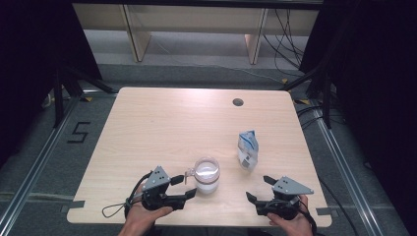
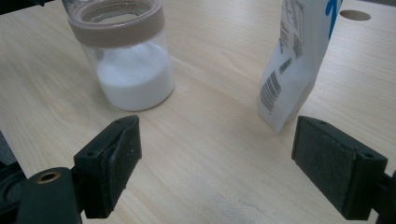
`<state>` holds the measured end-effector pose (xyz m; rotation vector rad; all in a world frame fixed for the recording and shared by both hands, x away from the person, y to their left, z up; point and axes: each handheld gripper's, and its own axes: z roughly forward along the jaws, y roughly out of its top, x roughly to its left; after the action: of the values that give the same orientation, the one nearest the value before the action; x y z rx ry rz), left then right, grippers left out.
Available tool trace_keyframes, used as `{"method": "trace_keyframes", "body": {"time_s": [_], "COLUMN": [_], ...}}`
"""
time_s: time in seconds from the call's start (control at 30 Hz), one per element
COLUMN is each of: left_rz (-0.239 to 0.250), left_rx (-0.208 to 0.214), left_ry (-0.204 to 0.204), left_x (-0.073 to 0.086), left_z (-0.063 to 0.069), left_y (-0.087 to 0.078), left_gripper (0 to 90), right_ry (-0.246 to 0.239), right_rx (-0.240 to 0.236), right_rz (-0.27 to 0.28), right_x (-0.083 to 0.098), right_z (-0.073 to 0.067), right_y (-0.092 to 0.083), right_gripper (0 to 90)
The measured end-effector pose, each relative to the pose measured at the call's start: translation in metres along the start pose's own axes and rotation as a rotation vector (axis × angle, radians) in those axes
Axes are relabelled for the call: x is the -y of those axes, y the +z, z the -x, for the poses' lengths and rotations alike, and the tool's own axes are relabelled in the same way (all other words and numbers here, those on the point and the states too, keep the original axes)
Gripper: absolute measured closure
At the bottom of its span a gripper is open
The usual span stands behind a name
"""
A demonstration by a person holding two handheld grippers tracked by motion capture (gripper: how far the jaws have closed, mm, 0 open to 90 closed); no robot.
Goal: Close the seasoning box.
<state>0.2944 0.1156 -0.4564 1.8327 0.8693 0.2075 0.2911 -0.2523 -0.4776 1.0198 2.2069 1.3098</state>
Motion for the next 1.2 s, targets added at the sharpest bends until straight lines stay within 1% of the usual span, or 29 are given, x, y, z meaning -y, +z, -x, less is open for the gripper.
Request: {"method": "trace_keyframes", "body": {"time_s": [0.1, 0.23, 0.27, 0.3, 0.33, 0.37, 0.4, 0.43, 0.47, 0.5, 0.53, 0.57, 0.6, 0.63, 0.7, 0.73, 0.77, 0.8, 0.83, 0.87, 0.93, 0.97, 1.0, 1.03, 1.07, 1.1, 1.13, 1.17, 1.2], "left_rz": [0.007, -0.014, -0.019, -0.025, -0.033, -0.027, -0.032, -0.033, -0.041, -0.036, -0.043, -0.043, -0.041, -0.049, -0.055, -0.067, -0.067, -0.07, -0.063, -0.076, -0.086, -0.094, -0.099, -0.106, -0.104, -0.112, -0.117, -0.118, -0.121], "left_rx": [-0.003, -0.017, -0.019, -0.026, -0.024, -0.022, -0.027, -0.03, -0.029, -0.031, -0.028, -0.035, -0.033, -0.038, -0.039, -0.045, -0.04, -0.044, -0.044, -0.048, -0.045, -0.044, -0.047, -0.051, -0.051, -0.048, -0.048, -0.048, -0.045], "left_ry": [0.0, 0.026, 0.041, 0.041, 0.053, 0.049, 0.048, 0.051, 0.046, 0.033, 0.056, 0.048, 0.048, 0.035, 0.046, 0.059, 0.052, 0.049, 0.036, 0.039, 0.046, 0.047, 0.05, 0.048, 0.043, 0.049, 0.05, 0.046, 0.053], "left_x": [0.002, 0.007, 0.008, 0.009, 0.011, 0.012, 0.013, 0.014, 0.015, 0.016, 0.017, 0.017, 0.019, 0.02, 0.022, 0.022, 0.024, 0.025, 0.027, 0.028, 0.031, 0.032, 0.034, 0.035, 0.037, 0.038, 0.04, 0.041, 0.042], "left_z": [0.001, 0.002, 0.001, 0.002, 0.001, 0.002, 0.002, 0.002, 0.002, 0.002, 0.0, 0.001, 0.001, 0.002, 0.001, 0.001, 0.001, 0.002, 0.003, 0.004, 0.006, 0.007, 0.008, 0.009, 0.009, 0.009, 0.009, 0.009, 0.008], "left_y": [-0.001, -0.003, -0.003, -0.003, -0.004, -0.003, -0.004, -0.004, -0.005, -0.004, -0.005, -0.005, -0.005, -0.005, -0.006, -0.007, -0.006, -0.006, -0.005, -0.006, -0.005, -0.005, -0.005, -0.005, -0.004, -0.004, -0.004, -0.004, -0.004], "left_gripper": [29.7, 26.7, 25.9, 25.1, 24.7, 24.5, 24.3, 23.9, 23.6, 23.3, 23.1, 22.9, 22.6, 22.1, 21.3, 20.9, 20.4, 20.1, 19.8, 19.2, 18.2, 17.8, 17.0, 16.0, 15.0, 15.1, 15.1, 15.1, 15.1], "right_ry": [0.002, 0.011, 0.019, 0.039, 0.042, 0.014, 0.005, 0.035, 0.014, 0.002, 0.01, 0.024, 0.02, 0.026, 0.014, 0.056, 0.053, 0.026, 0.027, 0.042, 0.04, 0.069, 0.032, 0.032, 0.06, 0.023, 0.031, 0.042, 0.02], "right_rx": [-0.012, -0.023, -0.019, -0.018, -0.017, -0.014, -0.013, -0.016, -0.027, -0.01, -0.031, -0.031, -0.029, -0.033, -0.041, -0.035, -0.042, -0.042, -0.041, -0.045, -0.054, -0.047, -0.044, -0.049, -0.052, -0.043, -0.044, -0.034, -0.032], "right_rz": [-0.001, -0.015, -0.017, -0.028, -0.029, -0.017, -0.011, -0.028, -0.021, -0.016, -0.012, -0.014, -0.012, -0.012, -0.014, -0.035, -0.032, -0.023, -0.026, -0.026, -0.027, -0.042, -0.044, -0.04, -0.062, -0.053, -0.058, -0.081, -0.083], "right_x": [0.0, 0.0, 0.001, 0.001, 0.001, 0.001, 0.001, 0.001, 0.001, 0.001, 0.002, 0.002, 0.002, 0.002, 0.003, 0.003, 0.003, 0.004, 0.004, 0.005, 0.006, 0.007, 0.007, 0.008, 0.009, 0.01, 0.011, 0.012, 0.013], "right_z": [-0.001, -0.002, -0.003, -0.004, -0.005, -0.002, -0.002, -0.005, -0.003, -0.003, -0.004, -0.005, -0.005, -0.005, -0.005, -0.008, -0.008, -0.006, -0.006, -0.008, -0.007, -0.01, -0.008, -0.008, -0.011, -0.009, -0.01, -0.012, -0.011], "right_y": [0.0, 0.0, 0.0, -0.002, -0.002, -0.002, -0.001, -0.003, -0.002, -0.003, -0.002, -0.002, -0.003, -0.003, -0.004, -0.006, -0.006, -0.006, -0.006, -0.006, -0.007, -0.008, -0.008, -0.008, -0.01, -0.009, -0.009, -0.01, -0.01], "right_gripper": [16.3, 16.3, 16.3, 16.3, 16.3, 16.3, 16.2, 16.2, 16.2, 16.2, 16.2, 16.2, 16.2, 16.2, 16.1, 16.1, 16.1, 16.1, 16.0, 16.0, 16.0, 15.9, 15.9, 16.0, 16.0, 16.2, 16.3, 16.3, 16.4]}}
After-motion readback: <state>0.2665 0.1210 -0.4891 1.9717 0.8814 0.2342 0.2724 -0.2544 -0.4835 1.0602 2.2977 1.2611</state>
